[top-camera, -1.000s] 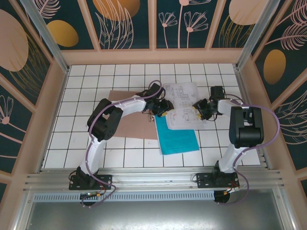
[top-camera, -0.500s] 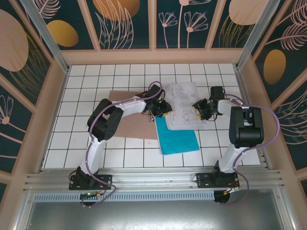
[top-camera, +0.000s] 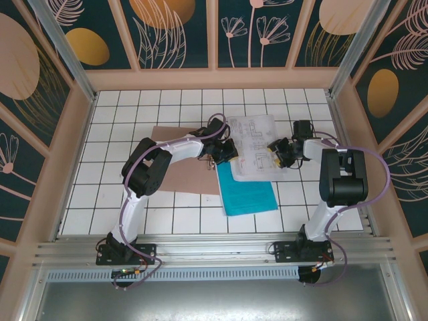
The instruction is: Put the files into the folder
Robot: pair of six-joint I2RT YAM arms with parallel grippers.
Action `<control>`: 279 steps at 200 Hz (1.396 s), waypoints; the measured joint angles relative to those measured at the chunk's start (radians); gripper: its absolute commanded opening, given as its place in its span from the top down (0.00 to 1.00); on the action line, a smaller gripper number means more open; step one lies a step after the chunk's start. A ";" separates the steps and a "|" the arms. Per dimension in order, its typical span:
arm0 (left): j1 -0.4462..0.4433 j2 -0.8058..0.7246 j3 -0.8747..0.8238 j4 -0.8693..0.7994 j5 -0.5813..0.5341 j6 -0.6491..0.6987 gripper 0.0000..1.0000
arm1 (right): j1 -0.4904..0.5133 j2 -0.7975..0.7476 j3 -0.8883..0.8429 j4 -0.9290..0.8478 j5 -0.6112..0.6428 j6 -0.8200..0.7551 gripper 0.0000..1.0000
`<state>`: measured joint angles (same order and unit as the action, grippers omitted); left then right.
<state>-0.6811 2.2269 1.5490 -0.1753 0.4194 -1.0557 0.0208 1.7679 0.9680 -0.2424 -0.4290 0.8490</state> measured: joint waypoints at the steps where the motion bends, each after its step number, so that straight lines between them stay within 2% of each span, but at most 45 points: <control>1: 0.000 0.000 0.000 0.000 0.000 0.000 1.00 | 0.000 0.000 0.000 0.000 0.000 -0.001 0.40; 56: 0.000 -0.002 0.031 -0.021 -0.002 0.017 1.00 | 0.000 -0.061 0.029 -0.026 0.016 -0.025 0.32; 98: 0.009 -0.069 0.055 -0.057 -0.008 0.035 1.00 | 0.000 -0.086 0.118 -0.031 0.009 -0.067 0.31; 166: 0.121 -0.209 0.021 -0.141 -0.004 0.118 1.00 | 0.006 -0.088 0.159 -0.043 -0.024 -0.147 0.31; 238: 0.215 -0.338 -0.105 -0.309 -0.035 0.281 1.00 | 0.106 -0.083 0.159 -0.023 -0.091 -0.183 0.31; 279: 0.267 -0.377 -0.157 -0.392 -0.064 0.349 1.00 | 0.177 -0.006 0.188 -0.002 -0.130 -0.186 0.31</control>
<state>-0.4145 1.8496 1.3918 -0.5674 0.3557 -0.7071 0.1978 1.7615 1.1561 -0.2447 -0.5594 0.6632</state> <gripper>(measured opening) 0.061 0.690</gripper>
